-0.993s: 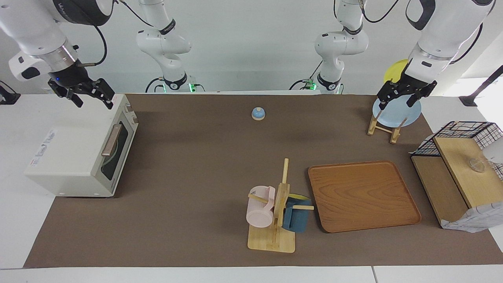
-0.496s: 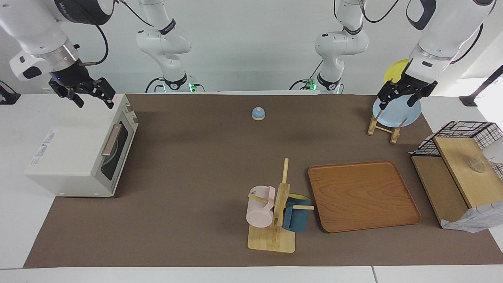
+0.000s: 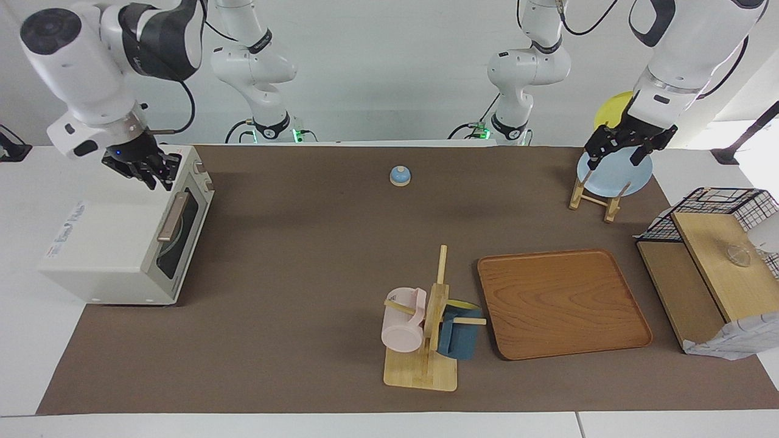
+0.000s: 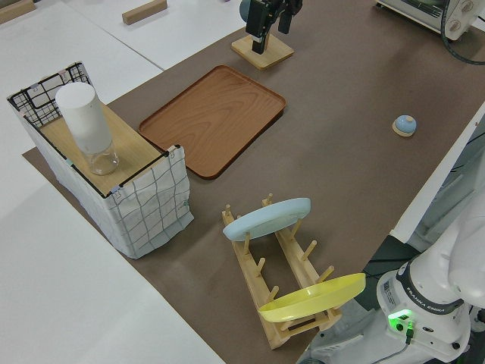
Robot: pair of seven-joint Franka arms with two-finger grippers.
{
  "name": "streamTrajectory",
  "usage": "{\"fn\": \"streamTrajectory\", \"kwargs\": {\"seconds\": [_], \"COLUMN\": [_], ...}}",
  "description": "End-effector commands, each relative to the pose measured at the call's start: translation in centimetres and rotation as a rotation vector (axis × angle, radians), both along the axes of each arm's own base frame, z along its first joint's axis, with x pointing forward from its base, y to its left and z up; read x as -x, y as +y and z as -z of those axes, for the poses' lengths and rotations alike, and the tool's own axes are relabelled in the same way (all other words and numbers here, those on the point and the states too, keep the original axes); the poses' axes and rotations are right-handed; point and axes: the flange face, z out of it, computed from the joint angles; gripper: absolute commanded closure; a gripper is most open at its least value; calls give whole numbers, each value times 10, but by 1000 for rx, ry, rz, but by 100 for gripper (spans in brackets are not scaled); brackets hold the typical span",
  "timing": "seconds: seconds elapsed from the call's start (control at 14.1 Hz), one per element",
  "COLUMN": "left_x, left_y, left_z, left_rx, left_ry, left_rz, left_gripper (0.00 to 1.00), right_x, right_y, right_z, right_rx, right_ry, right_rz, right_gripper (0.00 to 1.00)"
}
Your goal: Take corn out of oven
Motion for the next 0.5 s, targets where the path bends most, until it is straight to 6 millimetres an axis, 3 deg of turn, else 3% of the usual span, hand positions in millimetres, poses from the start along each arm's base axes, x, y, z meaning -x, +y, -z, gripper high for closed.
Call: {"fn": "streamTrajectory", "kwargs": {"seconds": [0.0,0.43], "left_x": [4,4], "left_y": [2,2], "left_z": [-2,-4], "left_rx": [7,8], "left_ry": [13,10], "left_rz": [0,0], "left_gripper": [0,0], "right_x": [-5,-12], "right_y": [-4,-7], "right_z": [28,52], "right_rx": [24,77], "right_ry": [13,56], "right_rz": [-21,-31], "right_gripper": [100,100]}}
